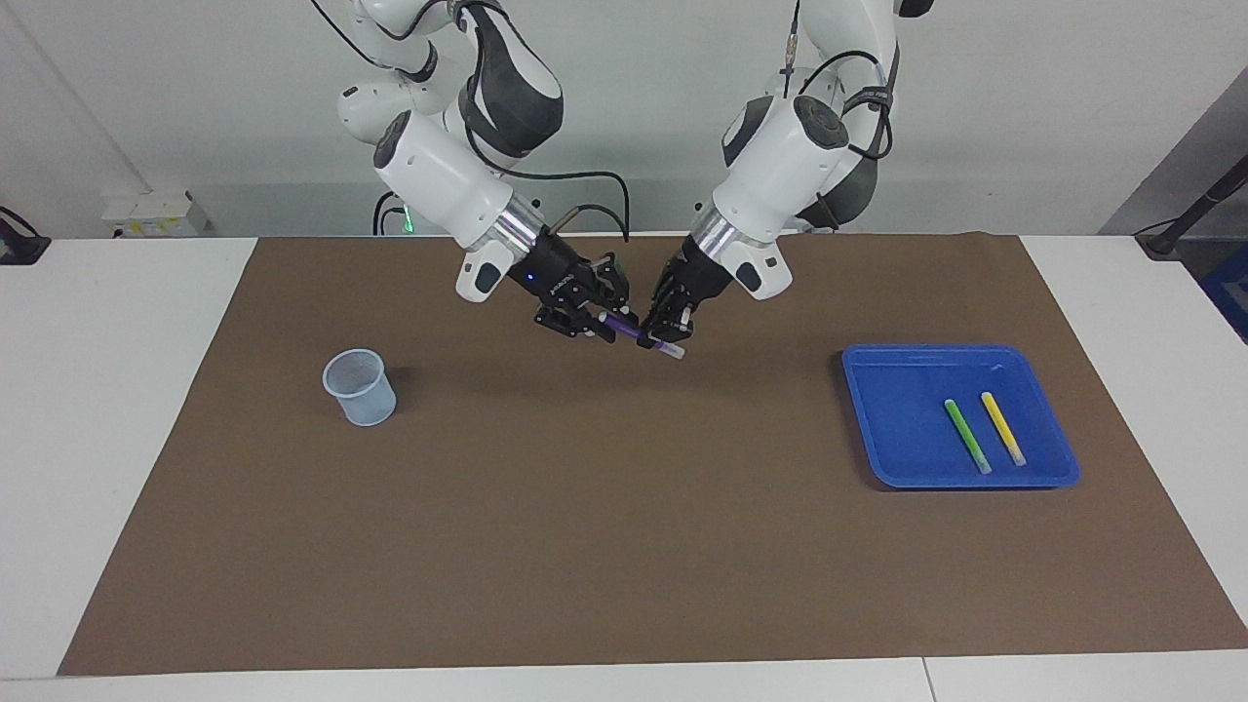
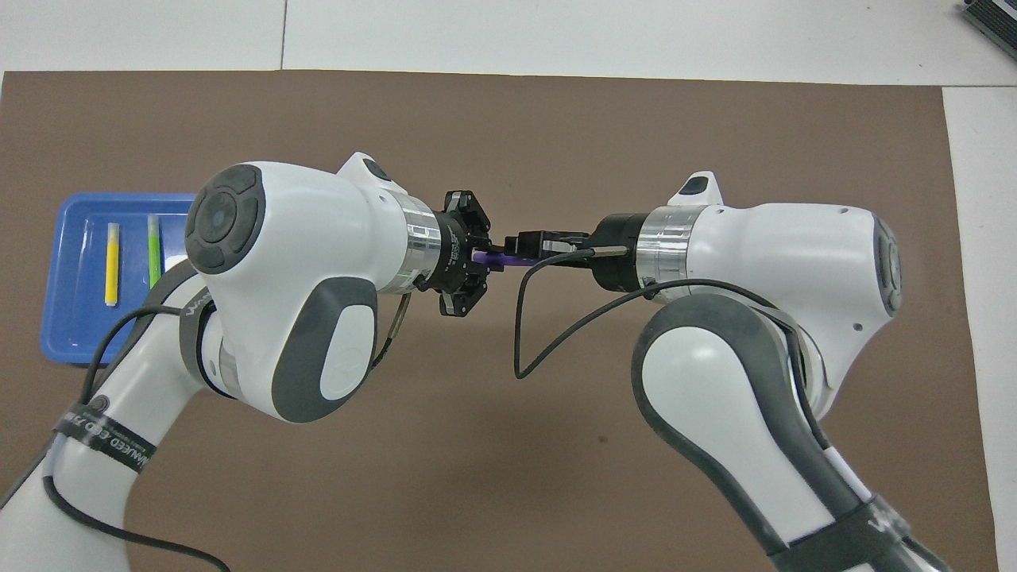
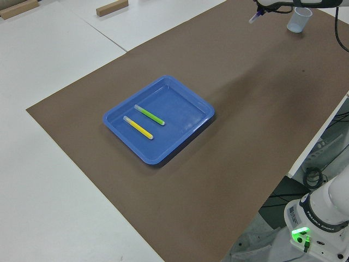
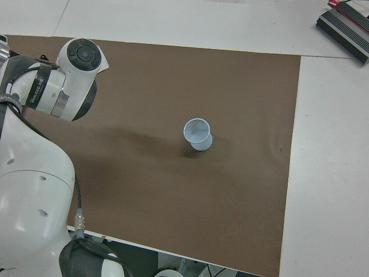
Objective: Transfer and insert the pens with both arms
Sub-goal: 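Grasp the purple pen with the right gripper and open the left gripper, then carry the pen to the cup with the right gripper while the left retreats, then insert the purple pen into the cup while the left gripper grasps the green pen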
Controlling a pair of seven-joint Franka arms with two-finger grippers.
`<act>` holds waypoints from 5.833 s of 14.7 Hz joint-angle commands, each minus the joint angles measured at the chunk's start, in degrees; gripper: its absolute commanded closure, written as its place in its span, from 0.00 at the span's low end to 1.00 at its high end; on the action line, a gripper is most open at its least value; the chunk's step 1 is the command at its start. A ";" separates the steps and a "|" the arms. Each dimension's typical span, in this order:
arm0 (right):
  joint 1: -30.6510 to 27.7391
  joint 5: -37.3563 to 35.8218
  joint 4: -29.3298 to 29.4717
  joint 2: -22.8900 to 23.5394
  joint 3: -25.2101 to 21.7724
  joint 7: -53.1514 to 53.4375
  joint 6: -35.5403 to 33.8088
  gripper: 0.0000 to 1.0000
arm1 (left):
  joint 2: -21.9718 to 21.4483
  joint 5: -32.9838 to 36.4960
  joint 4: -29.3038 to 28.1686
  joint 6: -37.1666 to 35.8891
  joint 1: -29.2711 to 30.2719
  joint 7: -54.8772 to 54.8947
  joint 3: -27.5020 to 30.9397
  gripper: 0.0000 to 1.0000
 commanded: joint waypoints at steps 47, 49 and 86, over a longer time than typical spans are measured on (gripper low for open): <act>-18.18 -56.41 2.97 -2.73 -0.06 -16.49 -16.85 1.00 | -4.29 2.95 0.07 -12.65 17.22 25.68 1.89 0.00; -18.71 -58.17 3.68 -2.73 -0.06 -18.42 -19.59 1.00 | -4.90 3.56 -0.02 -15.20 19.68 30.43 1.89 0.00; -24.25 -59.23 -10.73 -4.40 0.03 -25.64 -17.75 1.00 | 9.86 30.73 -8.37 2.89 38.77 101.74 1.89 0.00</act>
